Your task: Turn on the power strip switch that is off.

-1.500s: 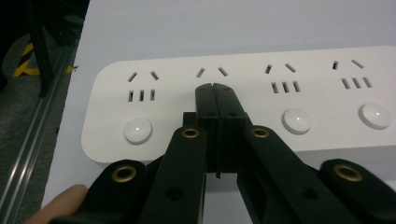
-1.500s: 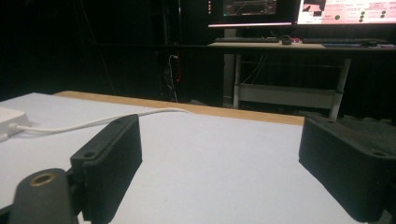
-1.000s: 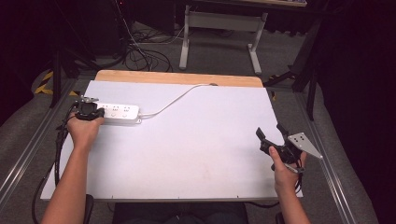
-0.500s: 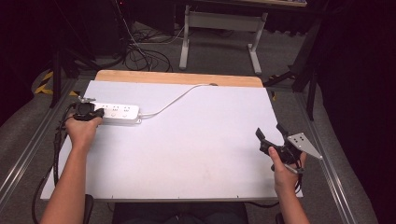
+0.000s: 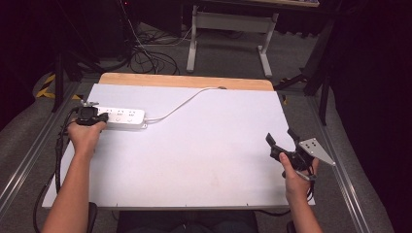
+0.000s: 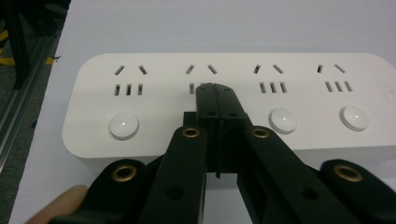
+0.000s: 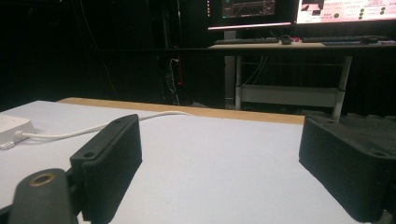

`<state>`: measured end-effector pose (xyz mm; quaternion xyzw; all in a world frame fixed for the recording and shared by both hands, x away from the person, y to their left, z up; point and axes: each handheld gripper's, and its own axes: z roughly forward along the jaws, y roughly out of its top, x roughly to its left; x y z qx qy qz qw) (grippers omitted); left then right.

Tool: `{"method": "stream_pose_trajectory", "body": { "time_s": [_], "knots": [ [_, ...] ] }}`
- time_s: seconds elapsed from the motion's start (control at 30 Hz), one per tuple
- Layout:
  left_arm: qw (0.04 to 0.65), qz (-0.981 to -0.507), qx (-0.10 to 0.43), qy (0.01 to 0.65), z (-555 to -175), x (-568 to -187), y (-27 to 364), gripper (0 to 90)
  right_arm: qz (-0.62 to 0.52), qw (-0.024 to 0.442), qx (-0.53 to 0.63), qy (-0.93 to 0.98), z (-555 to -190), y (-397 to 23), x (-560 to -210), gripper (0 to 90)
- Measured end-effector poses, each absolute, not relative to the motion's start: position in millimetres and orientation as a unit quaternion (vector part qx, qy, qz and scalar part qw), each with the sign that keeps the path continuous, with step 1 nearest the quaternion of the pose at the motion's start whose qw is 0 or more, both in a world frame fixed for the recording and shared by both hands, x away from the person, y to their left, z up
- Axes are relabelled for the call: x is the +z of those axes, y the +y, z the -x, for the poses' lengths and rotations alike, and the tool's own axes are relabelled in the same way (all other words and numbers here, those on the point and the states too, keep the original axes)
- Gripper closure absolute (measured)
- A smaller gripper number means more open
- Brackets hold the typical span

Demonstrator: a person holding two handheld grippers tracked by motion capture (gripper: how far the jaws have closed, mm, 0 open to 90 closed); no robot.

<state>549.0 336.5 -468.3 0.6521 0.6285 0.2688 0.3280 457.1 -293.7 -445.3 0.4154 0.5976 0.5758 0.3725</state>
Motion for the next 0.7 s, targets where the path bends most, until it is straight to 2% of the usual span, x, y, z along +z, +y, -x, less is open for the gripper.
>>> {"method": "stream_pose_trajectory", "body": {
  "time_s": [0.07, 0.47, 0.67, 0.7],
  "knots": [
    [0.336, -0.651, 0.257, 0.630, -548.7, -466.6, 337.0, 90.0, -0.417, 0.370, 0.576, 0.598, -457.0, -293.2, -445.3, 13.7],
    [0.332, -0.656, 0.270, 0.622, -547.1, -466.1, 335.2, 89.6, -0.415, 0.370, 0.576, 0.599, -456.9, -293.1, -445.3, 13.9],
    [0.334, -0.648, 0.272, 0.628, -544.4, -465.1, 341.3, 84.3, -0.415, 0.370, 0.576, 0.599, -457.3, -293.0, -445.2, 14.0],
    [0.336, -0.646, 0.271, 0.630, -543.7, -465.4, 343.1, 80.7, -0.415, 0.370, 0.576, 0.599, -457.2, -293.1, -445.3, 14.0]
  ]
}}
